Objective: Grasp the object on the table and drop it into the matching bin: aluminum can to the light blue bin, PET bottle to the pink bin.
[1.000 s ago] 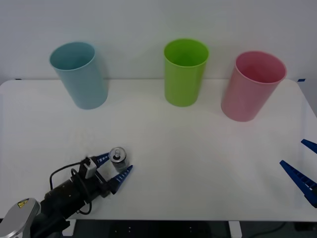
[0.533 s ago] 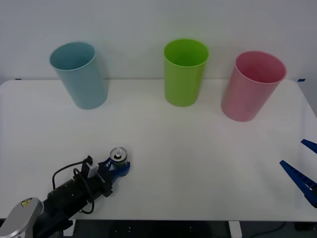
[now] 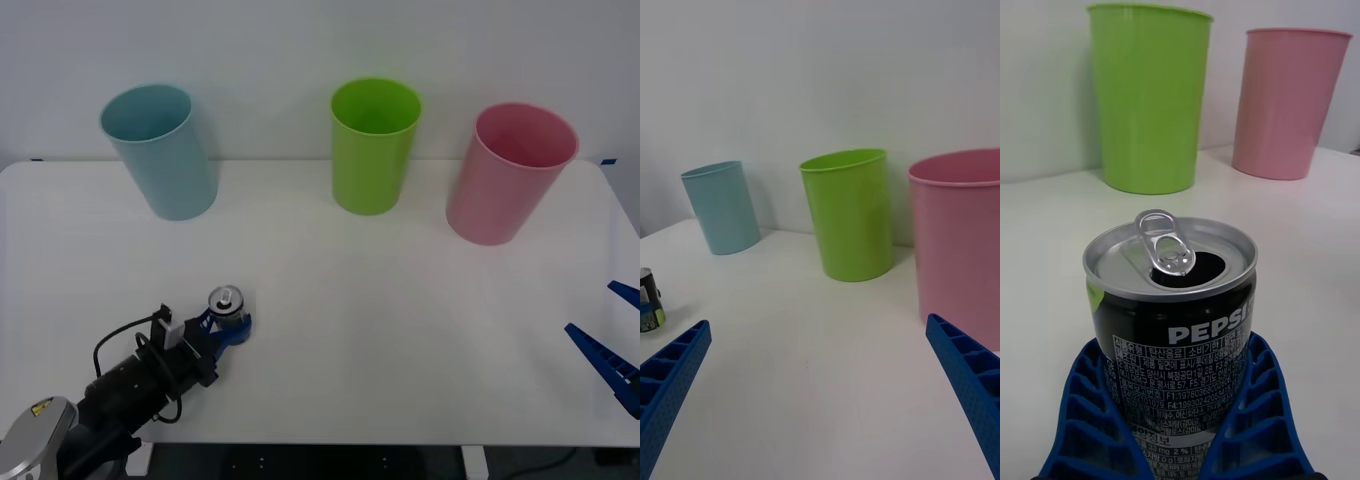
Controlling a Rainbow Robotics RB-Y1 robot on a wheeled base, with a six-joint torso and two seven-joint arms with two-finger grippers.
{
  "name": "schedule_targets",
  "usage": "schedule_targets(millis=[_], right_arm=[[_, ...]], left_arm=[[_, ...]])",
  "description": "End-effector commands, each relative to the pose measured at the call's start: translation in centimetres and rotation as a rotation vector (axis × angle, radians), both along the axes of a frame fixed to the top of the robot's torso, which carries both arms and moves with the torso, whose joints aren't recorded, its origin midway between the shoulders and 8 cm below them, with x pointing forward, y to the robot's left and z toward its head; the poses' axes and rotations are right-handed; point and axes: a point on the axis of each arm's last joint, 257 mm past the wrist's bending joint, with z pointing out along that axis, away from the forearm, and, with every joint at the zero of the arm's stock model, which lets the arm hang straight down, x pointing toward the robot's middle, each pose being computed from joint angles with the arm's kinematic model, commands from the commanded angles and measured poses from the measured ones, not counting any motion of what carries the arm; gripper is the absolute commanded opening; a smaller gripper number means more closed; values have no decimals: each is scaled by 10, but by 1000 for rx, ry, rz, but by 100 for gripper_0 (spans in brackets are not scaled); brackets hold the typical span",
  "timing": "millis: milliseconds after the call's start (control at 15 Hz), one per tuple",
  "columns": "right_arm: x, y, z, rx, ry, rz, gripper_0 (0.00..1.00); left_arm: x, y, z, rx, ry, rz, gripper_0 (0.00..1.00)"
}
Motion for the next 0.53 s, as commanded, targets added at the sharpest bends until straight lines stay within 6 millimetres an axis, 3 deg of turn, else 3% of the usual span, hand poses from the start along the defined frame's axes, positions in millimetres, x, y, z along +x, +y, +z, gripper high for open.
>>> schedule_targets(millis=[67,533], right_arm=[[0,0,0,0,0,0,100],[0,0,0,0,0,0,100]], left_arm=[[7,17,12,-23,-17,39,0],[31,57,66,-127,-52,147,0]])
